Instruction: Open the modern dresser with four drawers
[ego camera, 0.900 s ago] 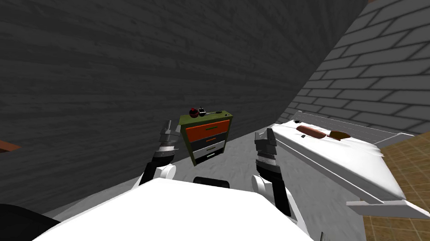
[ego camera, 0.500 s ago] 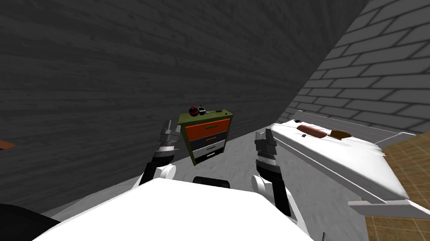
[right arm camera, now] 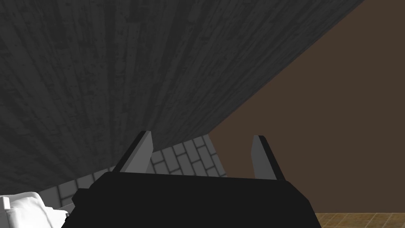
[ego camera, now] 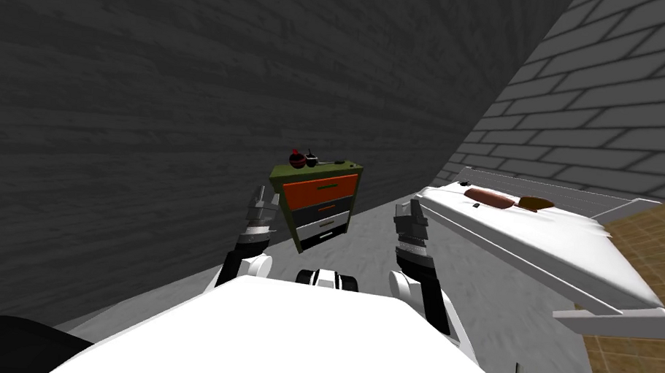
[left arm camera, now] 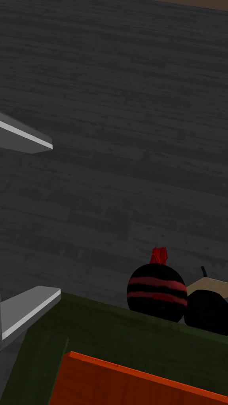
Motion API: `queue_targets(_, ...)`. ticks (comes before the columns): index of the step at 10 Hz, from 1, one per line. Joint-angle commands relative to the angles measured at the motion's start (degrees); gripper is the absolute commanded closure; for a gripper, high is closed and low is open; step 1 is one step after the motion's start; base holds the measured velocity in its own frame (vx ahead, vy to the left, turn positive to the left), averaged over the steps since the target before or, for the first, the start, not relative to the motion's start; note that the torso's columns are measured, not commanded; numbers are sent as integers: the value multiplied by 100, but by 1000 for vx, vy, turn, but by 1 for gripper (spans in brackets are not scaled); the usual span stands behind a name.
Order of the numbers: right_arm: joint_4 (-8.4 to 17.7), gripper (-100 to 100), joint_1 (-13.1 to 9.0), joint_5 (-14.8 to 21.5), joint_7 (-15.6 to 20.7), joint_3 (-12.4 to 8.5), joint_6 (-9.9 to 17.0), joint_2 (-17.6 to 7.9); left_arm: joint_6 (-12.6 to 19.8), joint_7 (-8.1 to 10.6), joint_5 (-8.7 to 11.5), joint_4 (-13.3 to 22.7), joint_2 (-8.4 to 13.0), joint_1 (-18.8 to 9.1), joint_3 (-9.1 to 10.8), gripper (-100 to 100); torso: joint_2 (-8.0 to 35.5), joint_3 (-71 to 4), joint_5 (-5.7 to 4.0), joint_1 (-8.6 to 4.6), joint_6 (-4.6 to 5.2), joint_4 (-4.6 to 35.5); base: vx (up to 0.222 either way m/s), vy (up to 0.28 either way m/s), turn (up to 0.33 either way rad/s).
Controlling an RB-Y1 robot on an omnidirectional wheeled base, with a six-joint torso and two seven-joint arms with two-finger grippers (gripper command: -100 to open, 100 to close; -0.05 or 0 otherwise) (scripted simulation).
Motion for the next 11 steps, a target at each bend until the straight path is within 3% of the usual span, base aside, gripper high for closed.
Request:
queue_targets(1,0,0,0,0,0,0,0,0,-72,26,18,149,210,-16,17,-100,423,-846,0,0,0,423,35,-29,19)
queue_targets(2,2,0,1,0,0,0,1,1,-119,43,30,245,287,-26,28,-100,608,-1245,-1,-7,0,610,59,-45,23)
queue_targets(5,3,0,3,0,0,1,0,1,-389,142,97,809,479,-87,93,-100,671,-1394,-3,-8,0,684,112,-82,39)
queue_targets(11,3,0,1,0,0,1,1,1,-822,302,205,1734,519,-189,197,-100,696,-1382,2,8,1,692,84,-73,29)
